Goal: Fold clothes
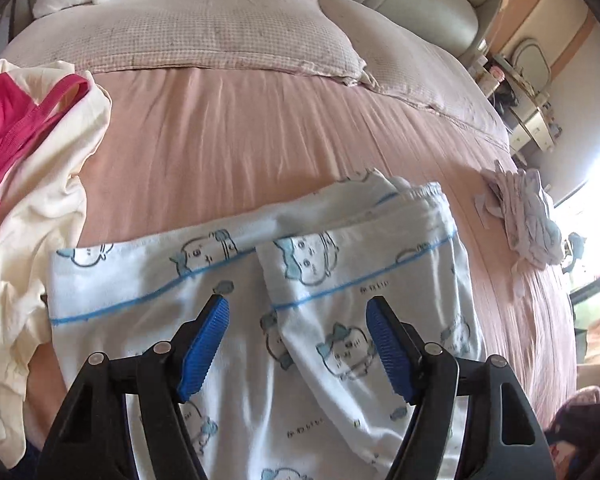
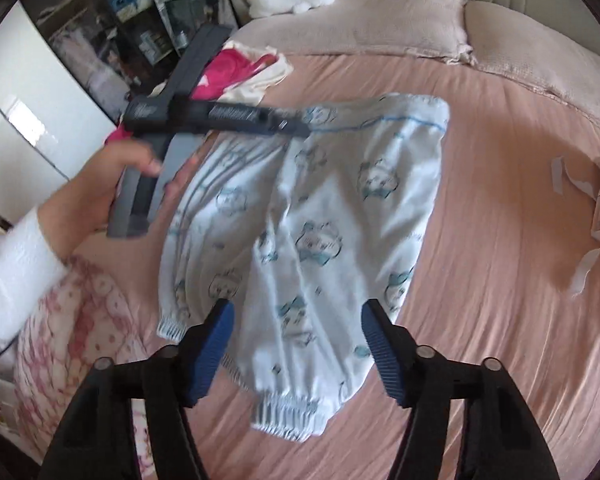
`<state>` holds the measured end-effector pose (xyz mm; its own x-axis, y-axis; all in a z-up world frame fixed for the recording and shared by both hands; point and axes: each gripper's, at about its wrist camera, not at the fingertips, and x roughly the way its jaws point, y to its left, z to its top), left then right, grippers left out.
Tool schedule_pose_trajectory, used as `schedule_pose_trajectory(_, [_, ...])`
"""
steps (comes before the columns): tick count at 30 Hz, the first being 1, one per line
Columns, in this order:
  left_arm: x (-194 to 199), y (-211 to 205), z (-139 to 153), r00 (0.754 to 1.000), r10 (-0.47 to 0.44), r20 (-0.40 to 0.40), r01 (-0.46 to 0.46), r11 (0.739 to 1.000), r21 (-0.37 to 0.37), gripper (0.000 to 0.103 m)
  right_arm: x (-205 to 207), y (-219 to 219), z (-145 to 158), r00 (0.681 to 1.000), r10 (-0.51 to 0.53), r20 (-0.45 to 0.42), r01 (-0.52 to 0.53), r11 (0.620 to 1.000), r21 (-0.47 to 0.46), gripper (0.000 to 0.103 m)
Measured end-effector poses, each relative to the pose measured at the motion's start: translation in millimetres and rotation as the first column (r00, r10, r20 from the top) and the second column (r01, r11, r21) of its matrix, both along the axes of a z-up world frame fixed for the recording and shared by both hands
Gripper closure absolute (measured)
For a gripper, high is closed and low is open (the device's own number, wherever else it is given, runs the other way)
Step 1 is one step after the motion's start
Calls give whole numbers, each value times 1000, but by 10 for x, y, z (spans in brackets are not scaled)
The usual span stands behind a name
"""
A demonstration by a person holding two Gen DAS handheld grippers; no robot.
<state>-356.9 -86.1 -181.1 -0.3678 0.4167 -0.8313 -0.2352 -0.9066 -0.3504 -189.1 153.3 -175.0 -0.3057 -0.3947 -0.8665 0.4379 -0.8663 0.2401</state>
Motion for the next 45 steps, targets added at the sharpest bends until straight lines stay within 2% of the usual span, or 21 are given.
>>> schedule_pose_trajectory(2, [-53,53,-55,1000,2,25,-3,1000,23,48,83,-71,-98,1000,24,-8,-23,998,52,58])
schedule_pose_trajectory(4, [-38,139,-83,1000,-17,10,18,1000,-22,70,165,-142,-196,999,48,-16,-46,994,104,58])
schedule_pose_trajectory(5, [-29,193,-91,1000,-31,-4,30,998,-53,88,206,-178,-244,998,60,-19,-57,990,130,58])
schedule_pose_trajectory(7, [3,271,-63,997,-62,-39,58,993,-99,92,254,-218,-341,997,74,-17,-70,983,167,58])
schedule_pose_trajectory(8, [18,275,-41,996,-69,-50,64,993,-104,94,223,-186,-381,998,61,4,-61,987,148,66])
schedule_pose_trajectory(9, [32,250,-5,996,-63,-59,57,993,-102,95,186,-144,-417,998,44,34,-48,993,112,84])
schedule_pose_trajectory(12, [80,199,129,992,-69,-103,57,992,-113,96,92,-37,-441,994,22,109,-20,1000,-23,93])
schedule_pose_trajectory(15, [23,192,222,990,-82,-119,68,991,-119,96,33,-34,-369,989,45,141,-24,989,-146,94])
schedule_pose_trajectory(18, [-93,155,332,984,-104,-142,78,981,-178,96,-20,-144,-338,979,65,192,-10,962,-273,94])
schedule_pose_trajectory(21, [-128,-8,387,983,-116,-142,79,966,-246,96,-133,-302,-320,977,66,201,11,934,-358,94])
schedule_pose_trajectory(26, [-31,-417,151,994,-87,-74,54,927,-370,92,-332,-614,-470,969,5,248,84,934,-346,88])
schedule_pose_trajectory(28, [69,-540,70,996,-78,-52,50,912,-406,77,-351,-682,-376,979,-2,202,70,942,-330,85])
schedule_pose_trajectory(30, [202,-645,115,994,-70,-81,32,917,-399,44,-344,-636,-172,991,-38,127,77,944,-320,58])
schedule_pose_trajectory(31, [265,-698,154,993,-58,-99,16,923,-384,39,-354,-611,-103,993,-58,101,87,949,-304,47])
schedule_pose_trajectory(32, [319,-750,200,993,-40,-114,-5,930,-368,38,-377,-598,-72,993,-77,86,98,956,-276,27])
schedule_pose_trajectory(33, [366,-783,237,992,-31,-123,-16,933,-360,38,-400,-585,-41,993,-95,70,110,962,-248,24])
schedule_pose_trajectory(37, [568,-755,317,994,-57,-92,25,947,-320,39,-493,-533,85,987,-162,3,161,977,-138,24])
schedule_pose_trajectory(39, [697,-673,339,993,-94,-71,69,951,-302,38,-521,-608,-15,989,-147,-31,147,989,13,24])
schedule_pose_trajectory(41, [810,-553,326,984,-174,-31,157,939,-305,38,-523,-599,-101,990,-135,-31,136,989,50,25])
schedule_pose_trajectory(44, [945,-437,222,952,-301,57,304,907,-292,39,-503,-545,-189,990,-129,-52,134,984,114,25])
schedule_pose_trajectory(45, [963,-425,198,950,-301,87,313,913,-261,39,-498,-510,-215,990,-125,-66,133,981,138,25])
